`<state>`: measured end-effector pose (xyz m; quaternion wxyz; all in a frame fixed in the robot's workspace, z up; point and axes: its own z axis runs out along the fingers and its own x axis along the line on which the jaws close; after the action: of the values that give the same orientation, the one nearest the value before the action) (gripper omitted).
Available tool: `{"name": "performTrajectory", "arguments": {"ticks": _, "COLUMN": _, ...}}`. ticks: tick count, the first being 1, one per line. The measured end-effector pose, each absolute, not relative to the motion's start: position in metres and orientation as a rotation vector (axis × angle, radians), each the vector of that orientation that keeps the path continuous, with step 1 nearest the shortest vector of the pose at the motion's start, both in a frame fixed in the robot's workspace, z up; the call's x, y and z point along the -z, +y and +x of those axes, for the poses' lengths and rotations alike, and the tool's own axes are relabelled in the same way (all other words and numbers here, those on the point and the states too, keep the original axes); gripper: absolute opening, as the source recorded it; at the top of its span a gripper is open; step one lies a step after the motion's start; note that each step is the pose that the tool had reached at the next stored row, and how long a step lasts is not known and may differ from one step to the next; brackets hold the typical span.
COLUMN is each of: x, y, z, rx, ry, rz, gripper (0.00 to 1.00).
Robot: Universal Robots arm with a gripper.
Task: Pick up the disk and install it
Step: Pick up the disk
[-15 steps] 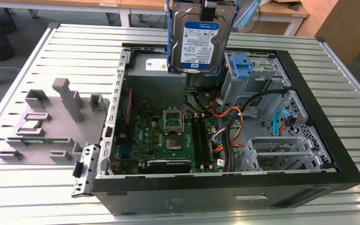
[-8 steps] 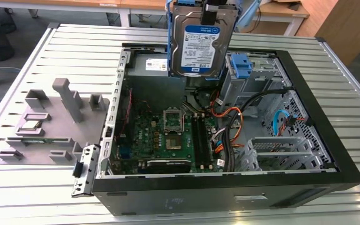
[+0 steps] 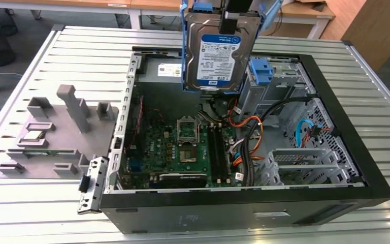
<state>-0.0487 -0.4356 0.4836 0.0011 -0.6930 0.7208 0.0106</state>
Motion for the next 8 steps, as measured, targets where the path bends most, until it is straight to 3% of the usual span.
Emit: {"name": "performTrajectory", "arguments": {"ticks": 8, "x": -0.484, "y": -0.457, "z": -0.048, "rx": -0.031, "ry": 2.264, "rz": -2.177, "gripper": 0.35}}
